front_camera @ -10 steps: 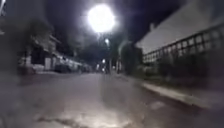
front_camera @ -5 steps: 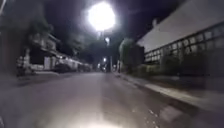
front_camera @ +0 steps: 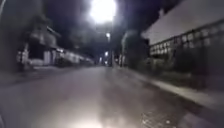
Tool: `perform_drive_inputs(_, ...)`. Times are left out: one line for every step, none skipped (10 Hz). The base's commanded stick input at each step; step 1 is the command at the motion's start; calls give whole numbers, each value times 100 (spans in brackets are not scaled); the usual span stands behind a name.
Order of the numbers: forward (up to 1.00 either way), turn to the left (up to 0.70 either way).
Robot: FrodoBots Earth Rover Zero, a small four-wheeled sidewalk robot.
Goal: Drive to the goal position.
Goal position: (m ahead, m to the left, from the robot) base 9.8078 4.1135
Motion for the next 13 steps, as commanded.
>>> perform_drive_inputs(70,-20)
perform_drive_inputs(70,-2)
perform_drive_inputs(70,0)
perform_drive_inputs(70,0)
perform_drive_inputs(70,0)
perform_drive_inputs(70,0)
perform_drive_inputs(70,0)
perform_drive_inputs(70,0)
perform_drive_inputs(70,0)
perform_drive_inputs(70,0)
perform_drive_inputs(70,0)
perform_drive_inputs(70,0)
perform_drive_inputs(70,0)
